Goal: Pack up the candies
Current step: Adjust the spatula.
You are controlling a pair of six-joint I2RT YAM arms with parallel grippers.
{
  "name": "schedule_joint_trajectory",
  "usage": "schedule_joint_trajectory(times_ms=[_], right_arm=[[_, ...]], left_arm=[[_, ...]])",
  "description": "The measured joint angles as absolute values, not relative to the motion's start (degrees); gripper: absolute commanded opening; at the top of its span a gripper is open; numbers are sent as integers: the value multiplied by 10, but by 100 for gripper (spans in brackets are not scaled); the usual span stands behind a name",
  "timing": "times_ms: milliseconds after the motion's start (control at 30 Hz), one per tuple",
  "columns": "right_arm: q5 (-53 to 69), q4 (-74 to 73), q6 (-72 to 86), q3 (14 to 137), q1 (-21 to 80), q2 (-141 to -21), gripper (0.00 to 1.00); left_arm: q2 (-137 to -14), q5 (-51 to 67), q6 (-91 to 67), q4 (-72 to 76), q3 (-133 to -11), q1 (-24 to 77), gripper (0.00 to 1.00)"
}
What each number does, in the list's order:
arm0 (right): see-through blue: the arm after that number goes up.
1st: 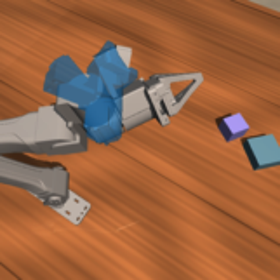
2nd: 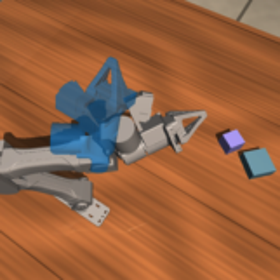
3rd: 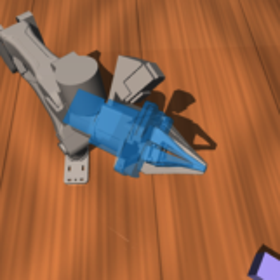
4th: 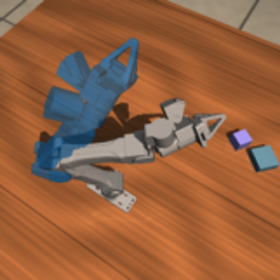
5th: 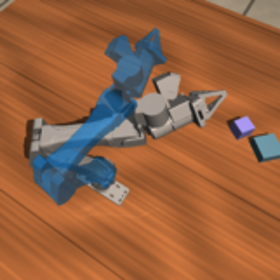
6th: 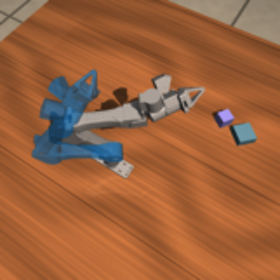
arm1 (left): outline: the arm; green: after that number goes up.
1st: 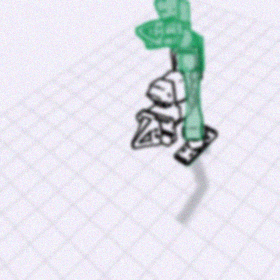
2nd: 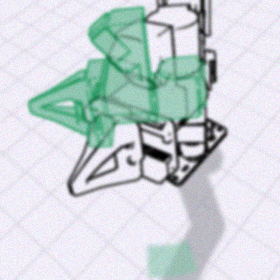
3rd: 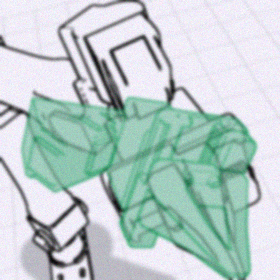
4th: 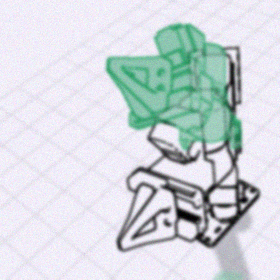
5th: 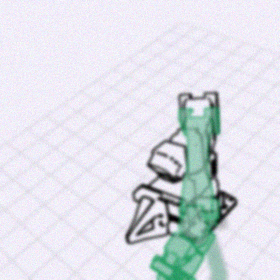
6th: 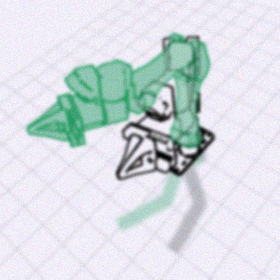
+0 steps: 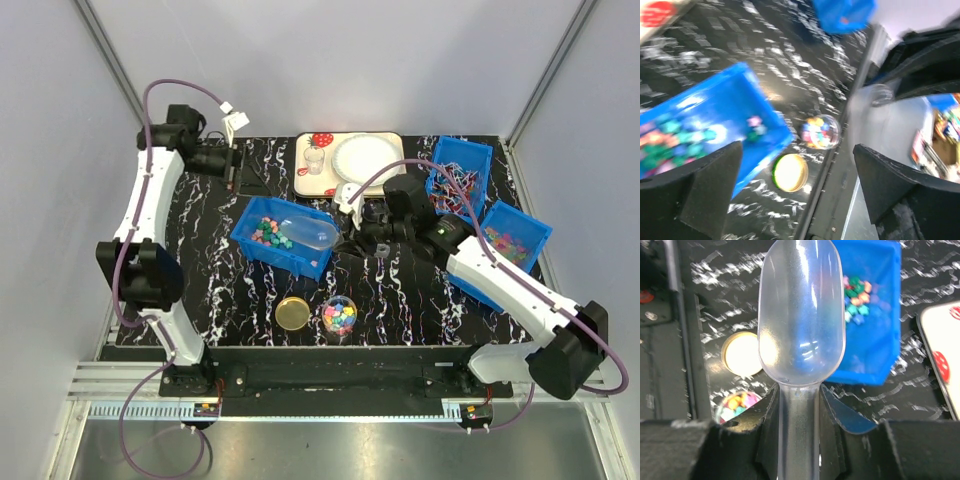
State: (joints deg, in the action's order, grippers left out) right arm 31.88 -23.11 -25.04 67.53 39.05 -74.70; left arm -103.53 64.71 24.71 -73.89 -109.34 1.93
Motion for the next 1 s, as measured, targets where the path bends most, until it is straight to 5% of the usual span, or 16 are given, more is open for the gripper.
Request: schedule_joint_trajectory(times_ms=[667, 1000], right_arm=[[244, -252, -292, 634, 373, -681, 0], [234, -251, -296, 627, 373, -666, 0]], left_arm=[[-1077, 216, 94, -508, -963, 1, 97], [-1129, 160, 123, -502, -963, 34, 78]])
